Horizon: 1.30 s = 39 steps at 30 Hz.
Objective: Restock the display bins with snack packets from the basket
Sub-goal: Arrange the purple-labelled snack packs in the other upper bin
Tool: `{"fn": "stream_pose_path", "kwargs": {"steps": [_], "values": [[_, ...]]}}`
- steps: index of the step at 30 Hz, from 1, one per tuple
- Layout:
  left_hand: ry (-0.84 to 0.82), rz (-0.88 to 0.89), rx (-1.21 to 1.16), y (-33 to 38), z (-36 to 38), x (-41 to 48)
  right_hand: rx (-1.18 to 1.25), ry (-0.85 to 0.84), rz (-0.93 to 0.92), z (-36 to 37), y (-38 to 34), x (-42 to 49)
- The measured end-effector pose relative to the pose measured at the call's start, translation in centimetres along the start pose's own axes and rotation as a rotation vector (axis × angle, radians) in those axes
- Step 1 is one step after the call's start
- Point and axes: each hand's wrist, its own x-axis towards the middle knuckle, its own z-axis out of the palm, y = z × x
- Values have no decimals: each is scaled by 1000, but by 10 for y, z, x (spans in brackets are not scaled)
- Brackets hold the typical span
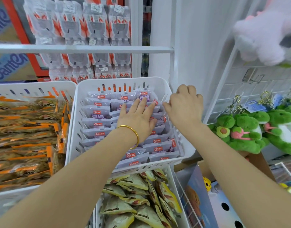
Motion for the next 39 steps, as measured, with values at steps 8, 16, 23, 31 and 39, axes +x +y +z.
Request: {"fn": "stream_pose_path", "kwargs": {"steps": [8,16,23,31,39], "values": [[-20,13,18,0,1,2,87,-231,-185,10,5,-4],[188,91,-260,6,-29,-88,632,10,-6,-56,-1,-90],[-154,184,-211,0,23,-344,907,-304,-35,-54,-73,-326],[-753,110,73,-14,81,-437,532,-1191,-183,61,-102,-468],[-812,28,-26,-30,111,-460,23,-1331,-477,105,-134,-527]]}}
